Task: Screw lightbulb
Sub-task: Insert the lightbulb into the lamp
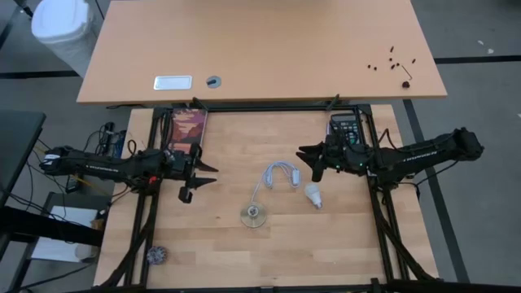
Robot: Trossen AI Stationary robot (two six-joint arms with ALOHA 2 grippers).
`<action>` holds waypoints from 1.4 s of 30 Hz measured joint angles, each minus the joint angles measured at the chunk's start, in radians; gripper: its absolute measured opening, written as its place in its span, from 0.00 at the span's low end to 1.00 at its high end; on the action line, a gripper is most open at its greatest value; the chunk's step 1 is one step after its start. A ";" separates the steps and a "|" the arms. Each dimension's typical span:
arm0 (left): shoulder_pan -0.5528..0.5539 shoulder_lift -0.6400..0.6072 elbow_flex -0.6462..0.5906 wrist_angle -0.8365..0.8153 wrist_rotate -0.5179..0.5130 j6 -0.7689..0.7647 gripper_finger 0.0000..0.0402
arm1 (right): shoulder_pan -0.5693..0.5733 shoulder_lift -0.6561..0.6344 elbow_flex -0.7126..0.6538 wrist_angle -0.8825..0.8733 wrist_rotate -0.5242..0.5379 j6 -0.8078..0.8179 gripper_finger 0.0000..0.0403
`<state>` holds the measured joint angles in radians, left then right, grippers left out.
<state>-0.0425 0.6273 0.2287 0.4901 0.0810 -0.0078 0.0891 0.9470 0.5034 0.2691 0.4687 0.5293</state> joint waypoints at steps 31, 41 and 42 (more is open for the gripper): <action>0.000 0.001 -0.005 0.003 0.084 0.052 0.35 | 0.064 0.128 0.239 -0.390 0.048 -0.001 0.38; -0.020 0.110 -0.005 -0.129 0.009 -0.069 0.35 | 0.069 0.282 0.398 -0.814 -0.061 0.139 0.42; -0.029 0.132 -0.005 -0.127 0.009 -0.074 0.35 | 0.069 0.291 0.398 -0.850 -0.085 0.175 0.43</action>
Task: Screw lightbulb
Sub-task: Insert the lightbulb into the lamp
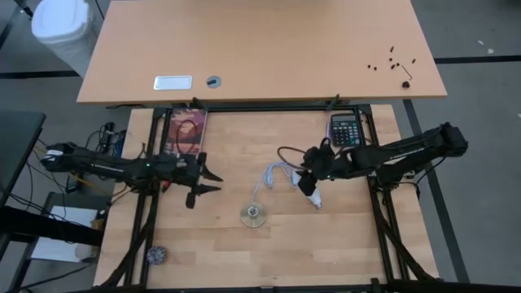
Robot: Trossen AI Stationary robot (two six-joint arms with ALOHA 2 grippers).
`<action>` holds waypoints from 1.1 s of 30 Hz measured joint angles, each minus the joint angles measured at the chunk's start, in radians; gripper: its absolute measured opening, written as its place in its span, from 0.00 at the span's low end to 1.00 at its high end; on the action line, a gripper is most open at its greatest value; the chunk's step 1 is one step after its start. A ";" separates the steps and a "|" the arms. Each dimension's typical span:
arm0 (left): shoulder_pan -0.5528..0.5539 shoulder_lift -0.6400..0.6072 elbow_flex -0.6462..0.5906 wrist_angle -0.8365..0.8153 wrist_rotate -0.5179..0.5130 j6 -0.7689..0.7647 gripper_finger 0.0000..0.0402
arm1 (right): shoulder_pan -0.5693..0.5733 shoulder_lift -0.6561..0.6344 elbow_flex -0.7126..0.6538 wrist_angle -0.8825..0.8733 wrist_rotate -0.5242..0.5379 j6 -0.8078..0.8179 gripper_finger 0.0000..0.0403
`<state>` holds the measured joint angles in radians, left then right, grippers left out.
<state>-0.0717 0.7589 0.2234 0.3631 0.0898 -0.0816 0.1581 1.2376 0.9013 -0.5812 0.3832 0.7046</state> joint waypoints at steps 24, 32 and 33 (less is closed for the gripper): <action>-0.075 0.302 0.001 0.187 -0.151 0.018 0.36 | 0.116 0.177 0.001 -0.372 -0.286 0.498 0.68; -0.075 0.302 0.001 0.121 -0.129 -0.024 0.36 | 0.163 0.286 0.000 -0.273 -0.196 0.558 0.68; -0.075 0.302 0.001 0.118 -0.121 -0.029 0.36 | 0.163 0.298 0.000 -0.264 -0.193 0.561 0.68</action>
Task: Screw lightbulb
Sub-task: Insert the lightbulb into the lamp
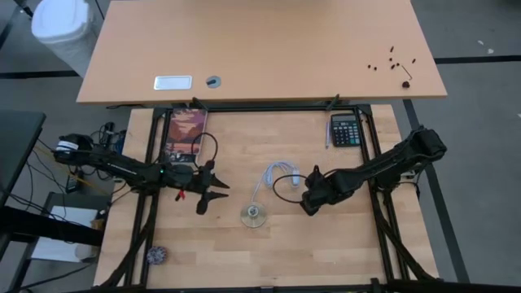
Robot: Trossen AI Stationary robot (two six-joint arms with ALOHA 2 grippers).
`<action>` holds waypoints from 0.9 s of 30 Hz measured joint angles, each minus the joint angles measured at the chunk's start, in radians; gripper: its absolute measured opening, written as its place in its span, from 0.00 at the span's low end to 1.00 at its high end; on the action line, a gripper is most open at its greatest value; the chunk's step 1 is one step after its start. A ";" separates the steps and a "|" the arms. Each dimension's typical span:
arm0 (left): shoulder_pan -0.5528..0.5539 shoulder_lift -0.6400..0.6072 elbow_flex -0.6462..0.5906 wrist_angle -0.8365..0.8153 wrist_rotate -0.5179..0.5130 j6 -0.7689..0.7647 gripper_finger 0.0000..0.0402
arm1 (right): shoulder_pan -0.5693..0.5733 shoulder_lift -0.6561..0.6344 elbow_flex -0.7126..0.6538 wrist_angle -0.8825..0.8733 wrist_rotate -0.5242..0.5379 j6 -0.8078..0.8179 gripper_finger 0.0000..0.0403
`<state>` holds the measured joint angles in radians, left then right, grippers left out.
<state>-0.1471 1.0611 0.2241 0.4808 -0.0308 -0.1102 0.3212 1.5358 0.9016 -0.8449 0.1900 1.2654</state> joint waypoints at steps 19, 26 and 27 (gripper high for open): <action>-0.023 0.000 0.000 -0.105 0.048 -0.003 0.35 | -0.061 0.148 0.000 0.111 0.099 -0.113 0.61; -0.039 0.000 0.000 -0.102 0.055 -0.002 0.35 | -0.061 0.147 0.000 0.110 0.101 -0.160 0.53; -0.039 0.000 0.000 -0.102 0.055 -0.002 0.35 | -0.061 0.147 0.000 0.111 0.101 -0.165 0.51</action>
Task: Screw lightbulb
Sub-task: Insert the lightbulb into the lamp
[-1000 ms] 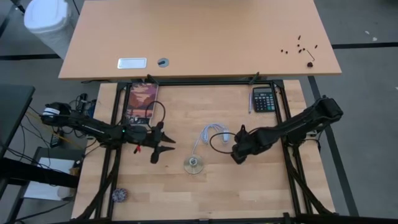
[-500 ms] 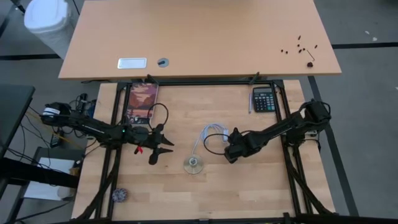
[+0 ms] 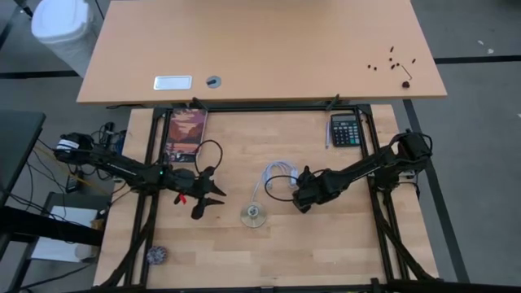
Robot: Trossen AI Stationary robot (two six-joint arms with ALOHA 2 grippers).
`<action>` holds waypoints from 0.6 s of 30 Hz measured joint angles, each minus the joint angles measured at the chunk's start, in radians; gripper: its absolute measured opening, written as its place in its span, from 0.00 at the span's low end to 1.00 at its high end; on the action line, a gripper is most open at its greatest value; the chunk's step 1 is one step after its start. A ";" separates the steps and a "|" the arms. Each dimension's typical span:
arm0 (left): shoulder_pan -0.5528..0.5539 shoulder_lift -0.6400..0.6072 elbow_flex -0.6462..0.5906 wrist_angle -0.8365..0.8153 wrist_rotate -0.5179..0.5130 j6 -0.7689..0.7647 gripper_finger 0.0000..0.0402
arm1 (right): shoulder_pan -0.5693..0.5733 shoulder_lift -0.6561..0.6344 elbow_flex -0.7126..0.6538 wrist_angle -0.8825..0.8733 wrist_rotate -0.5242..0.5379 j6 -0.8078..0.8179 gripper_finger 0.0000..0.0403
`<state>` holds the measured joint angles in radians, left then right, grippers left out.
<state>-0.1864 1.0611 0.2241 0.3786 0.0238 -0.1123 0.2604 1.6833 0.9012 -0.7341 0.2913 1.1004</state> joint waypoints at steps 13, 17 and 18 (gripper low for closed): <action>0.000 0.000 0.000 -0.006 0.123 -0.003 0.35 | 0.012 -0.065 -0.001 0.005 0.001 -0.111 0.40; -0.001 0.028 0.000 0.006 0.127 -0.004 0.35 | 0.026 -0.123 -0.001 0.112 0.010 -0.254 0.40; -0.005 0.043 0.000 0.024 0.119 -0.004 0.35 | 0.030 -0.128 -0.001 0.164 0.022 -0.289 0.40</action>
<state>-0.1917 1.1037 0.2241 0.4022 0.1430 -0.1168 0.2899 1.5552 0.9001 -0.5702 0.3132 0.8119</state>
